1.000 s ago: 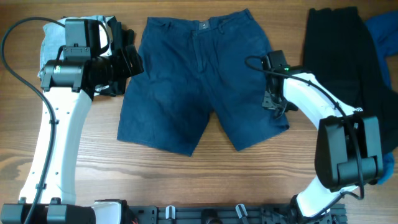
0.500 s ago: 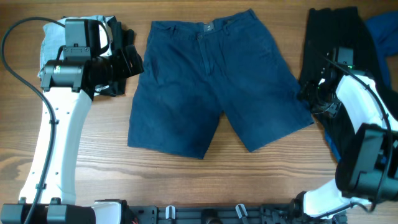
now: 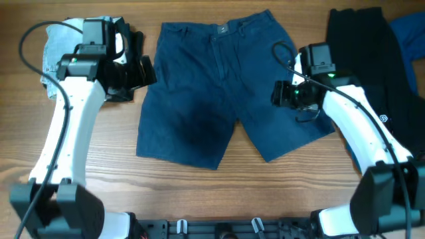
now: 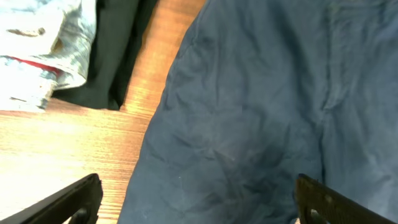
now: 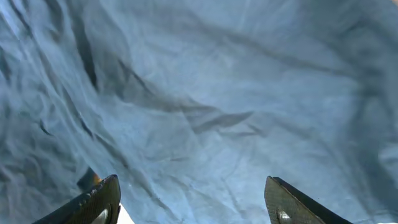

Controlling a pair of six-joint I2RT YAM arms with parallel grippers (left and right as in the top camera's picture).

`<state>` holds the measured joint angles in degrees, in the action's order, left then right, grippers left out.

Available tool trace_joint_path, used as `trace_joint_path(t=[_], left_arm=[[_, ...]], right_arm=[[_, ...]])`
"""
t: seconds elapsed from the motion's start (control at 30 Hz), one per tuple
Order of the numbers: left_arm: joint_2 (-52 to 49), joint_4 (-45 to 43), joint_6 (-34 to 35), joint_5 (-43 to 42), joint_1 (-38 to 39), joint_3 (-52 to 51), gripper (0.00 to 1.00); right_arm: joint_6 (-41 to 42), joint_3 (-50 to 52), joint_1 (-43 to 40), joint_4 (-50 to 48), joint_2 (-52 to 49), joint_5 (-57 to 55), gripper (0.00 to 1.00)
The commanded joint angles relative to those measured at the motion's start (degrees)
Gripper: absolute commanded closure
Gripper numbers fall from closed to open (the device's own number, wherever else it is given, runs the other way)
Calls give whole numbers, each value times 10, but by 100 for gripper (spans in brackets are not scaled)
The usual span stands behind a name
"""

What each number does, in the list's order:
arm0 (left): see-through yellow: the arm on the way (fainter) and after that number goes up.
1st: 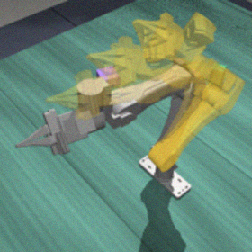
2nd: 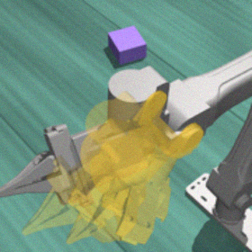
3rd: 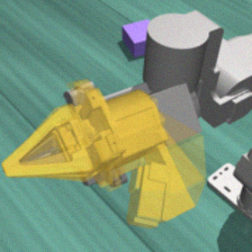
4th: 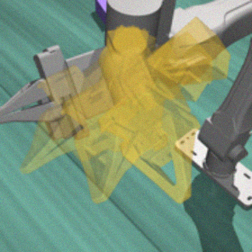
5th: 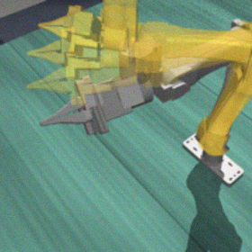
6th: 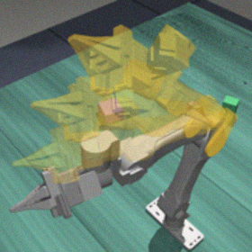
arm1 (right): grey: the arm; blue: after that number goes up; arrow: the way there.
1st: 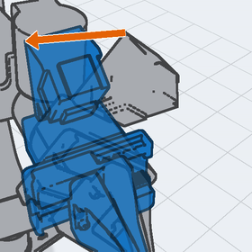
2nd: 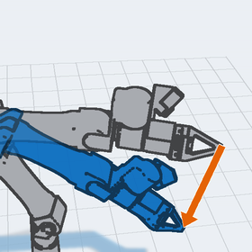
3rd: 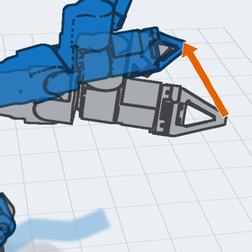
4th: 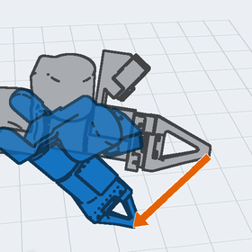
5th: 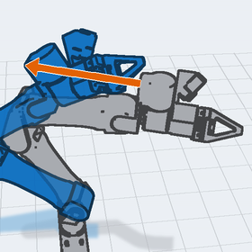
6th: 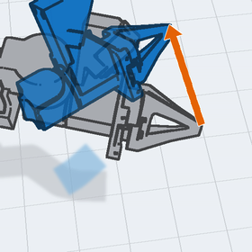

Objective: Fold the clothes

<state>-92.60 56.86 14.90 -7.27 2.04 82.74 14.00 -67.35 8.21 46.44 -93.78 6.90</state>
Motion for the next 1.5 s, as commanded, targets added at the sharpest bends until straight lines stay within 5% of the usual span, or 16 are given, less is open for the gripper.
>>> trace_joint_path(t=[0.0,0.03,0.13,0.2,0.5,0.6,1.0,1.07,1.17,1.37,1.47], left_arm=[[-51,13,-12,5,2,-22,16],[-62,22,-12,3,2,-26,25],[-97,43,-11,-22,5,-39,76],[-118,45,-9,-67,17,-59,96],[-122,5,36,-66,94,-147,96],[-122,-33,85,-53,97,-183,96],[-122,-46,111,-121,131,-239,94],[-120,-39,111,-123,143,-229,85],[-108,-14,110,-125,147,-195,57],[-69,4,85,-124,147,-79,34],[-62,-33,12,-99,146,1,22]], right_arm=[[-5,-8,19,12,-44,6,28],[-4,-8,23,12,-52,6,30],[15,-7,29,13,-70,7,35],[30,-4,28,14,-81,7,46],[29,-4,26,-21,-139,22,66],[39,-4,23,-40,-169,22,81],[58,-5,-71,-234,-278,-10,85],[64,-5,-83,-281,-293,-28,85],[64,-5,-89,-355,-306,-54,85],[39,-15,-89,-502,-315,-61,80],[40,-53,-88,-488,-310,-27,66]])
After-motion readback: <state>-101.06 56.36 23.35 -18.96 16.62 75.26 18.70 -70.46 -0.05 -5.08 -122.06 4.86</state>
